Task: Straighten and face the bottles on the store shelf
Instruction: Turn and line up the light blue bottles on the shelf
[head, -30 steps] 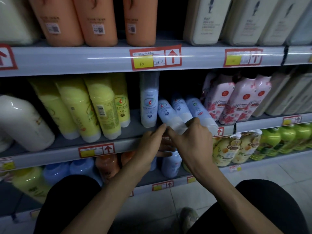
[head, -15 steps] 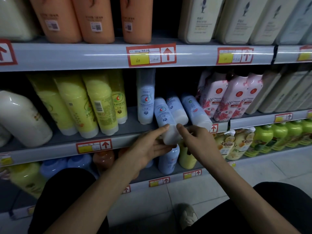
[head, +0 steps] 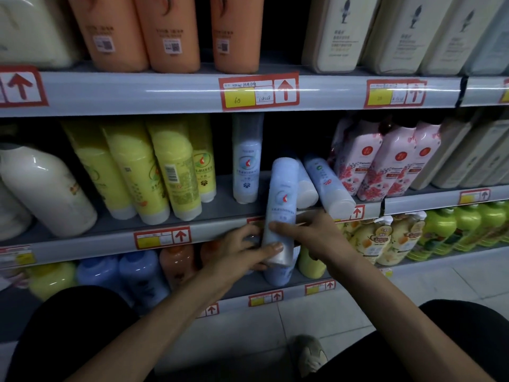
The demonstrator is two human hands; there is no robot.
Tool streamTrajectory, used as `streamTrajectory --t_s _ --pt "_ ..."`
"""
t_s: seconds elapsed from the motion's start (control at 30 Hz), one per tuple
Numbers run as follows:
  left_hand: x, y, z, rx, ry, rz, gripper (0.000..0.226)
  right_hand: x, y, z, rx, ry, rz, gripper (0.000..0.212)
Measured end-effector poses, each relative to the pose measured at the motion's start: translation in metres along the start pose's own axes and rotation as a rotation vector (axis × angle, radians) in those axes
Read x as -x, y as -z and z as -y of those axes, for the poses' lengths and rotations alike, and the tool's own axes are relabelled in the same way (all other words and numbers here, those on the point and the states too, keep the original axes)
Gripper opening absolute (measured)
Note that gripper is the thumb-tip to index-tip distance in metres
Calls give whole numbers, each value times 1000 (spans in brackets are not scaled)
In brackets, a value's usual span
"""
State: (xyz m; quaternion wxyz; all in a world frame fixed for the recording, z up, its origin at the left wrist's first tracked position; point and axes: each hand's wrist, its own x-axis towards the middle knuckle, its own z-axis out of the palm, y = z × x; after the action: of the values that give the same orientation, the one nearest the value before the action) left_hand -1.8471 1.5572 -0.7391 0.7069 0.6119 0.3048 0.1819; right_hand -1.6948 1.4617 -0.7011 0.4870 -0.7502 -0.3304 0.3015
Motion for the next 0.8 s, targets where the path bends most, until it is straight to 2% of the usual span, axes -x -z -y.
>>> streamTrajectory --t_s 0.1,0.27,0.37,0.5,0.67,0.8 --pt "3 10 3 -105 -142 2 45 -2 -9 -5 19 48 -53 27" --pt "5 14 -2 -209 -338 -58 45 -1 -12 -1 -140 117 -107 35" --pt "2 19 -10 -337 -420 -199 25 -3 -12 7 -227 171 -159 30" --pt "-19 30 -9 -537 -504 -445 22 -10 -12 12 -213 222 -280 32" --pt "-43 28 -17 -693 -458 -624 39 -15 -16 20 -177 310 -421 34" --pt "-55 18 -25 -773 -350 -690 50 -21 -26 21 -84 338 -500 34"
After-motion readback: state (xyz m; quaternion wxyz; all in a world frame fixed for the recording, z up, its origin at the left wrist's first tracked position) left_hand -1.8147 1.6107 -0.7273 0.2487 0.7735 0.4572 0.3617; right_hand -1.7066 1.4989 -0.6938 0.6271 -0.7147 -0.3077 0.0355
